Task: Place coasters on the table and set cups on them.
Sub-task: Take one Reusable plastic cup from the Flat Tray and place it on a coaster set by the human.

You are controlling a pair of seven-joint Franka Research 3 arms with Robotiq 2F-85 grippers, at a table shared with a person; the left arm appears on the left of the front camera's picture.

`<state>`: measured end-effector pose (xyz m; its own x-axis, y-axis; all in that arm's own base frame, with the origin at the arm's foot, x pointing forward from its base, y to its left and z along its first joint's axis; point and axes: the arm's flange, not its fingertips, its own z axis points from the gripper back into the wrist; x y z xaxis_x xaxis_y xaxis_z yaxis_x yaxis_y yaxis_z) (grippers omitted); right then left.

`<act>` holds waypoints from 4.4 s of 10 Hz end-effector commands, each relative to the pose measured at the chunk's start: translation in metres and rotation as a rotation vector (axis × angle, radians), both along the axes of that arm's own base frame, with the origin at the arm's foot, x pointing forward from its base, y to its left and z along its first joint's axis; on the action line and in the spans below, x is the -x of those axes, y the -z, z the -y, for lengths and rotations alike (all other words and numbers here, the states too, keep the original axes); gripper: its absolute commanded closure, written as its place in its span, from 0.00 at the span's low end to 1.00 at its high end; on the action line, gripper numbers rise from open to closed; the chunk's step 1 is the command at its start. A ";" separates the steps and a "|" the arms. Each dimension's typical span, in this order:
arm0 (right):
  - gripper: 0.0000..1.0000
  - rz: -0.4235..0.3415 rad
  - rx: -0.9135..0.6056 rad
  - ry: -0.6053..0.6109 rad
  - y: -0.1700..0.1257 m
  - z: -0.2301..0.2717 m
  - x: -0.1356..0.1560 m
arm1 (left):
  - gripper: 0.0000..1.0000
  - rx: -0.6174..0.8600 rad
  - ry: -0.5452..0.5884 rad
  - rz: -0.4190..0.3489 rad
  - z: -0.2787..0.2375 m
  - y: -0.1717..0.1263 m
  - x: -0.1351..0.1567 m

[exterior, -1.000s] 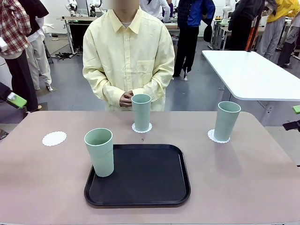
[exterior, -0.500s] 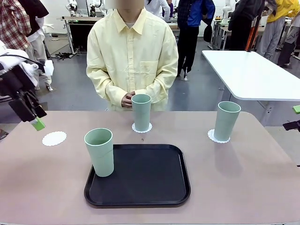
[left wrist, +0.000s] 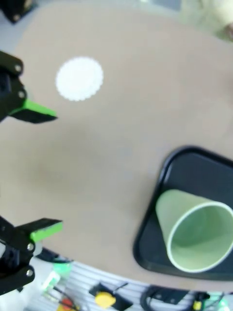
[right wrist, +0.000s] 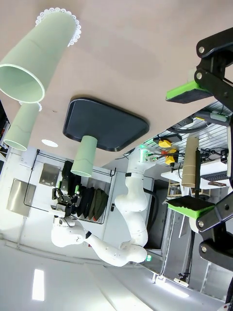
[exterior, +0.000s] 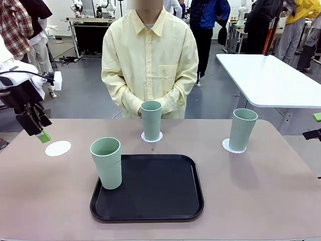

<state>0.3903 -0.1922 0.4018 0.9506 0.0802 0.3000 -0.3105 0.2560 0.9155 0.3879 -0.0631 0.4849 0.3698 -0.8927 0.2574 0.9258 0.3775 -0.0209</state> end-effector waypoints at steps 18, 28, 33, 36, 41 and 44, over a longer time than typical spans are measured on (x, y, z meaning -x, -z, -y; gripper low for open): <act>0.00 -0.005 0.000 0.000 -0.002 -0.001 0.001 | 0.00 0.791 0.316 0.122 -0.037 0.163 0.006; 0.00 -0.005 0.000 0.000 -0.002 -0.001 0.001 | 0.00 0.869 0.297 0.249 -0.011 0.191 -0.010; 0.00 -0.005 0.000 0.000 -0.002 -0.001 0.001 | 0.00 0.948 0.425 0.162 0.009 0.208 -0.005; 0.00 -0.005 0.000 0.000 -0.002 -0.001 0.001 | 0.00 0.988 0.494 0.150 0.017 0.211 -0.003; 0.00 -0.005 0.000 0.000 -0.002 -0.001 0.001 | 0.00 1.025 0.564 0.150 0.030 0.222 -0.006; 0.00 -0.005 0.000 0.000 -0.002 -0.001 0.001 | 0.00 1.025 0.578 0.154 0.036 0.227 -0.009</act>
